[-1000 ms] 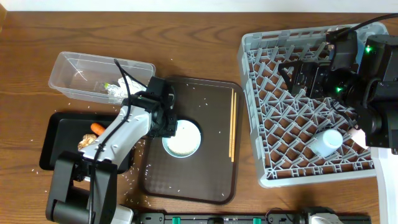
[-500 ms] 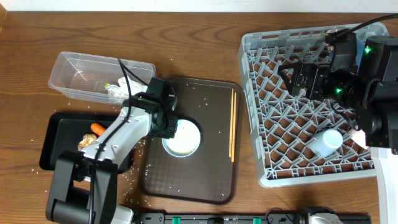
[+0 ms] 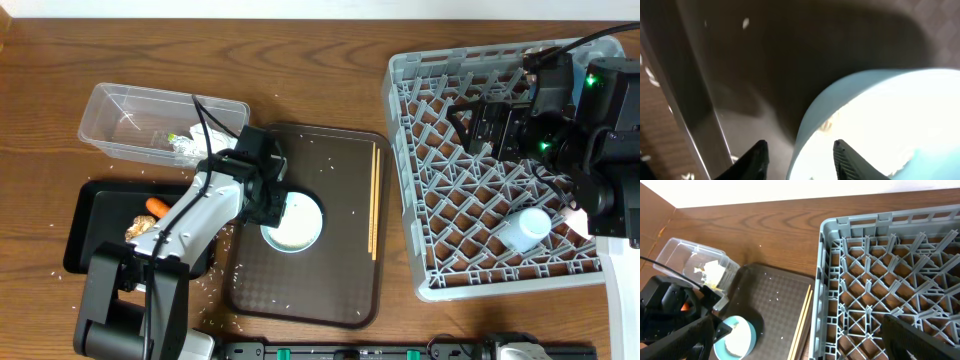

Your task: Sort waste into correct bins and load items into the dishwasher rack

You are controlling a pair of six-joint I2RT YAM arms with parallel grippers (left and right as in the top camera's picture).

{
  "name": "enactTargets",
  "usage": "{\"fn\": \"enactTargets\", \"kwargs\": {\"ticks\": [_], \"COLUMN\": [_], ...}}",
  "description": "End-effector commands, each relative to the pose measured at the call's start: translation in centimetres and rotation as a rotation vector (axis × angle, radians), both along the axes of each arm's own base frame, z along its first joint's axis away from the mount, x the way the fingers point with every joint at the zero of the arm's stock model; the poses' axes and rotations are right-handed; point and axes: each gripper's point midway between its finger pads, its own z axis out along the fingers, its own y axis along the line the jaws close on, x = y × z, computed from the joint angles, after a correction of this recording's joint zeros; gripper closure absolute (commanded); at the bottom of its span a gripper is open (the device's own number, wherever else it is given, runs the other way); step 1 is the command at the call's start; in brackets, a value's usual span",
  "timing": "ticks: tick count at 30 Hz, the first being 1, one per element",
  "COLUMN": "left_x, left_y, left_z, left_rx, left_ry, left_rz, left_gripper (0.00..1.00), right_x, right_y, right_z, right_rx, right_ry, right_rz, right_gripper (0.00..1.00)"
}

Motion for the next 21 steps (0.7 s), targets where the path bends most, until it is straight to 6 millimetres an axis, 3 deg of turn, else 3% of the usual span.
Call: {"fn": "enactTargets", "kwargs": {"ticks": [1, 8, 17, 21], "left_x": [-1.2, -1.5, -1.1, -1.5], "left_y": [0.2, 0.4, 0.1, 0.8], "left_z": [-0.8, -1.9, -1.8, -1.1], "left_rx": [0.002, 0.006, -0.010, 0.028], "left_ry": [0.051, 0.036, 0.027, 0.047], "left_rz": [0.003, 0.004, 0.036, 0.059], "left_gripper": [0.69, 0.78, 0.94, 0.94], "right_x": [0.0, 0.0, 0.0, 0.0], "right_y": [0.2, 0.2, 0.2, 0.2], "right_z": [0.3, 0.3, 0.3, 0.3], "right_rx": [0.004, 0.004, 0.004, 0.004], "right_ry": [-0.003, -0.003, -0.002, -0.003], "right_rz": [-0.003, -0.003, -0.003, -0.003], "right_gripper": [0.01, 0.01, 0.01, 0.01]}}
